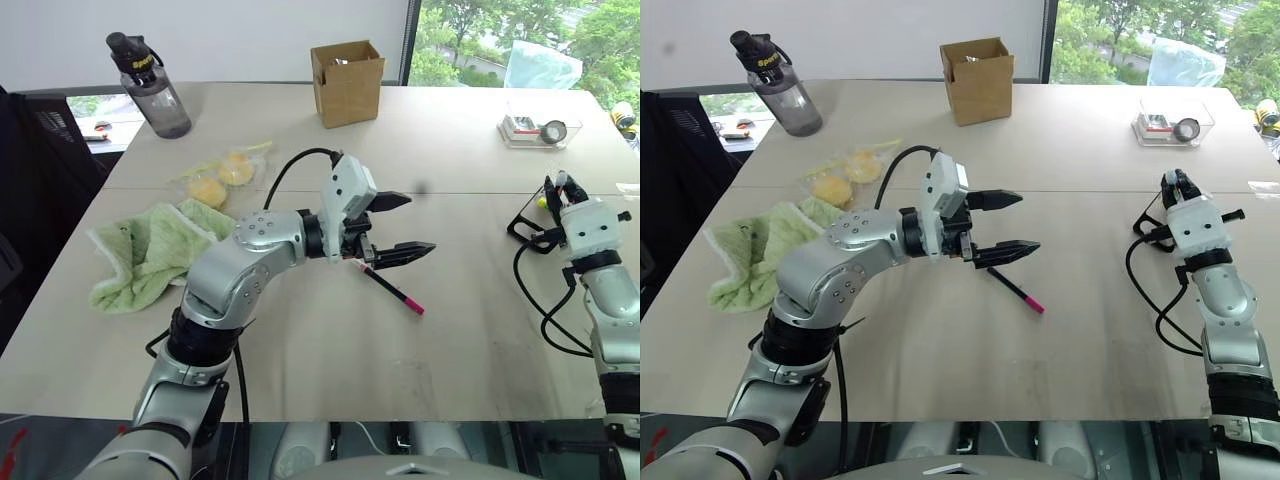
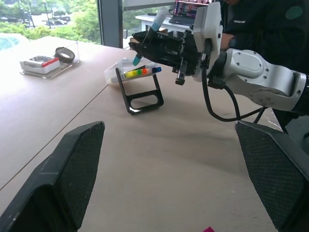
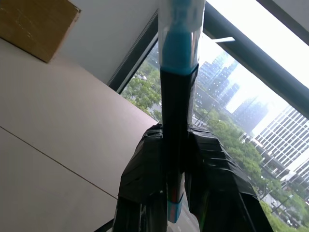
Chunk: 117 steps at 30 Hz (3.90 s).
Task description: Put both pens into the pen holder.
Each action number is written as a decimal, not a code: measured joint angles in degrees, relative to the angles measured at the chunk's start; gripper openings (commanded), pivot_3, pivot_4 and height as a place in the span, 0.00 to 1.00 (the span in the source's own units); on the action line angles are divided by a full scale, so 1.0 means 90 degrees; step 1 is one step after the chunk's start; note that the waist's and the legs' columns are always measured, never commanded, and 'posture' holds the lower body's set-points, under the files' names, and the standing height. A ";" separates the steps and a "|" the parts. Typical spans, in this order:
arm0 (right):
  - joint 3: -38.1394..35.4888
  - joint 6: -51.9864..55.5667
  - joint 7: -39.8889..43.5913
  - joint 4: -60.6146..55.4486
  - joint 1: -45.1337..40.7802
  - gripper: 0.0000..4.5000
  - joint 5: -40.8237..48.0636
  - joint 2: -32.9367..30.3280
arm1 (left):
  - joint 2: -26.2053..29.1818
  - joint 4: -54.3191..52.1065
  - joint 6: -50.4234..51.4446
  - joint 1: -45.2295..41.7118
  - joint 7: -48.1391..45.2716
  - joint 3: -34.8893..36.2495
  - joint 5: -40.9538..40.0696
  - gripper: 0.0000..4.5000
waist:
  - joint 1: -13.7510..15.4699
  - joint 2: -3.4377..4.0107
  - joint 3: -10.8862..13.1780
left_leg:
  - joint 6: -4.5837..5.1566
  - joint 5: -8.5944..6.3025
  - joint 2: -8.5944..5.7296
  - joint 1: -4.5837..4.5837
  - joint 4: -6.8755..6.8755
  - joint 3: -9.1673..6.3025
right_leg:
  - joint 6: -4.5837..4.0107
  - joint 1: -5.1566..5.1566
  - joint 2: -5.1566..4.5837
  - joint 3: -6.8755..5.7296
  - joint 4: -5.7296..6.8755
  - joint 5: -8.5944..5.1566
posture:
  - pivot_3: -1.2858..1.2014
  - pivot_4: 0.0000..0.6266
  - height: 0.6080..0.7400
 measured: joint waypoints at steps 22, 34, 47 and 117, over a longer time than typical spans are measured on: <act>0.0004 0.2310 0.1474 -0.2140 0.0242 0.98 0.2305 -0.0504 | 0.0802 0.0058 0.0068 0.0884 -0.0214 0.0340 0.0029 1.00 | -0.0075 0.0031 0.0015 | 0.0007 -0.0005 0.0011 0.0009 -0.0013 -0.0015 | 0.0000 0.0001 -0.0010 0.0006 -0.0001 0.0000 | 0.52 0.24 1.00; 0.1200 0.4890 0.3075 -0.4276 0.1726 0.98 0.3616 -0.0946 | 0.1580 0.0063 -0.0304 0.3073 -0.0408 0.0924 0.0208 1.00 | 0.0023 0.0030 0.0017 | 0.0032 -0.0020 0.0004 0.0010 -0.0010 -0.0028 | -0.0003 0.0004 -0.0024 -0.0005 -0.0003 0.0000 | 0.52 0.24 1.00; 0.1783 0.5145 0.3447 -0.4415 0.2099 0.98 0.3295 -0.0920 | 0.1268 0.0040 -0.0923 0.2919 -0.0779 0.0867 0.0176 1.00 | 0.0043 0.0025 0.0015 | 0.0031 -0.0020 0.0001 0.0009 -0.0006 -0.0031 | -0.0006 0.0008 -0.0009 -0.0013 -0.0005 0.0000 | 0.52 0.24 1.00; -0.0011 0.7244 0.0627 -0.4889 0.1067 0.02 0.8745 0.0669 | -0.0591 0.4718 -0.1064 -0.0756 -0.4440 -0.0128 0.0135 0.00 | 0.0010 0.0016 0.0016 | 0.0086 -0.0050 -0.0018 -0.0064 0.0099 -0.0065 | 0.0012 -0.0014 0.0018 -0.0009 0.0008 0.0009 | 0.52 0.24 1.00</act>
